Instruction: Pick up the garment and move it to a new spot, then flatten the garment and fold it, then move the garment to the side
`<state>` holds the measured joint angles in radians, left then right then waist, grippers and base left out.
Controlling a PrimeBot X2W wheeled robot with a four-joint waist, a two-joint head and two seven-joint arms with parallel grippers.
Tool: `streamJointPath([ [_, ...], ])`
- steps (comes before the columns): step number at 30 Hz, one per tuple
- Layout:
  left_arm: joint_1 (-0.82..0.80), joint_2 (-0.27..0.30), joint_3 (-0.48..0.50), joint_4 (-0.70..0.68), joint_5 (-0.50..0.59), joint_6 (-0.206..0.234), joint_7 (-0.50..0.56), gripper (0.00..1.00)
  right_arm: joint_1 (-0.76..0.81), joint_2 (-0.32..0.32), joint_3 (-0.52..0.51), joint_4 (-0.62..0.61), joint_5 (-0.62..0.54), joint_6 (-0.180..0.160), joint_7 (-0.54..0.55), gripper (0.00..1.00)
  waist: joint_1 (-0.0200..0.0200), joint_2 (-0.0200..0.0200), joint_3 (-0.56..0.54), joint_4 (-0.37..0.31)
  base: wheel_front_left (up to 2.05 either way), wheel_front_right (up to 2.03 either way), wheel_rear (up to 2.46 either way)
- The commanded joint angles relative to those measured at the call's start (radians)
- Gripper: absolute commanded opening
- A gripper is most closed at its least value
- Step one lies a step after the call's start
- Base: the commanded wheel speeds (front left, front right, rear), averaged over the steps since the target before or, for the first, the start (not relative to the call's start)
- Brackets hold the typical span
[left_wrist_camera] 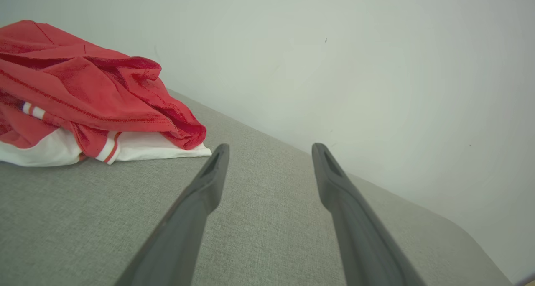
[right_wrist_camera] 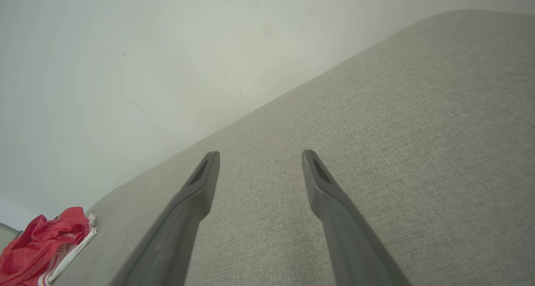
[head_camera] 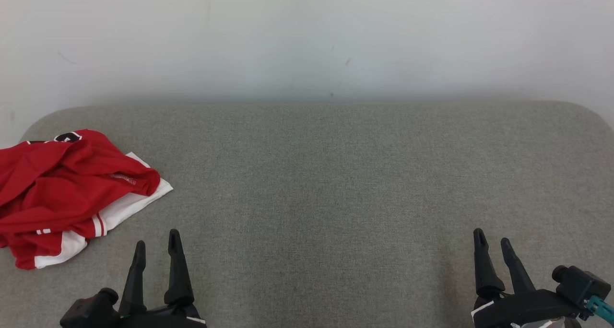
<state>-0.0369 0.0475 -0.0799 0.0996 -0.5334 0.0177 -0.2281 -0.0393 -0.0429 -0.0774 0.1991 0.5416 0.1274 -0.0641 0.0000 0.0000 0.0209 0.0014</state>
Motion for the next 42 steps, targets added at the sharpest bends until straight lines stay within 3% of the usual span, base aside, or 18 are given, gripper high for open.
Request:
streamJointPath([
  [1,0.010,0.003,0.006,-0.012,0.010,0.000,-0.005,1.00,-0.005,-0.009,0.005,-0.013,-0.011,0.004,-0.006,1.00,0.0000,0.0000,0.000,0.000,0.00,0.00,0.00],
  [12,0.041,0.023,0.005,-0.063,0.163,0.000,-0.012,1.00,0.016,-0.009,0.013,-0.032,-0.123,0.004,-0.054,1.00,0.0000,0.0000,0.000,0.000,0.00,0.00,0.00],
  [23,0.068,0.019,0.057,0.043,0.241,0.040,-0.020,1.00,0.037,-0.009,0.029,-0.036,-0.225,0.004,-0.098,1.00,0.0000,0.0000,-0.004,0.001,0.00,0.00,0.00],
  [42,0.091,0.011,0.108,0.048,0.413,0.038,-0.031,1.00,0.062,-0.009,0.044,-0.027,-0.391,0.004,-0.160,1.00,0.0000,0.0000,-0.013,0.000,0.00,0.00,0.00],
])
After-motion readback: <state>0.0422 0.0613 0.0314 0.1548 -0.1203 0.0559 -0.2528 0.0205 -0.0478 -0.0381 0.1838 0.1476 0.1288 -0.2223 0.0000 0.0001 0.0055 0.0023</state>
